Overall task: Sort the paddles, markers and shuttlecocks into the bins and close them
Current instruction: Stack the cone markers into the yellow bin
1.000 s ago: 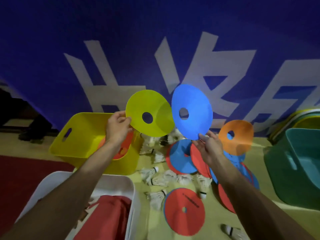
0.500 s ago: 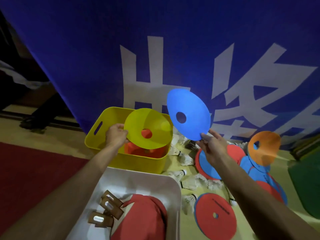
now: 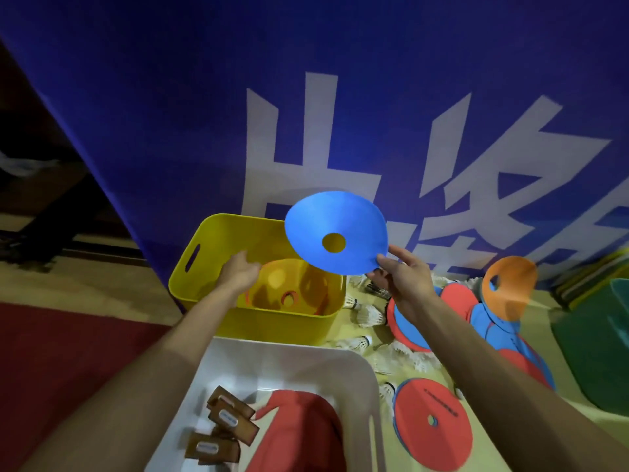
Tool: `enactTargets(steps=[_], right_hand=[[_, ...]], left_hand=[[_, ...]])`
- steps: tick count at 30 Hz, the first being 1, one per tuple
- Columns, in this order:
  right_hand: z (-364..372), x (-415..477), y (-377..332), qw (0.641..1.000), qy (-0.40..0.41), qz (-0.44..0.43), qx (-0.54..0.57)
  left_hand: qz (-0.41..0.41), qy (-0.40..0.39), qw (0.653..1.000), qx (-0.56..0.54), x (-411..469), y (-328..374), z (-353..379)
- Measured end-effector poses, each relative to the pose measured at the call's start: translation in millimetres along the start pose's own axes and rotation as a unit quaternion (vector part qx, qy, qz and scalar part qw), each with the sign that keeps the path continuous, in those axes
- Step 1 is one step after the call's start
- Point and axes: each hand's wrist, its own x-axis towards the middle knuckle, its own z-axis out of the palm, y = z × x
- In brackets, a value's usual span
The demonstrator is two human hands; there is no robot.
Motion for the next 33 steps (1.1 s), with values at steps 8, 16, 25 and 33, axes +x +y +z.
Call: enactTargets(steps=[8, 16, 25, 33], right_hand=[[25.2, 17.0, 38.3, 0.987, -0.028, 0.055, -0.145], [-30.8, 19.1, 33.9, 0.983, -0.048, 0.071, -0.165], [-167.2, 28.1, 14.7, 0.991, 0.017, 0.1, -0.088], [-290.6, 48.1, 6.7, 0.991, 0.07, 0.106, -0.047]], left_hand=[[0.136, 0.095, 0.984, -0.061, -22.4, 7.8, -14.7], [0.175, 0.012, 0.979, -0.1, -47.4, 35.8, 39.4], [0.201, -0.094, 0.972, -0.071, -87.4, 93.3, 152.8], [0.192, -0.145, 0.97, 0.018, -108.8, 129.6, 264.3]])
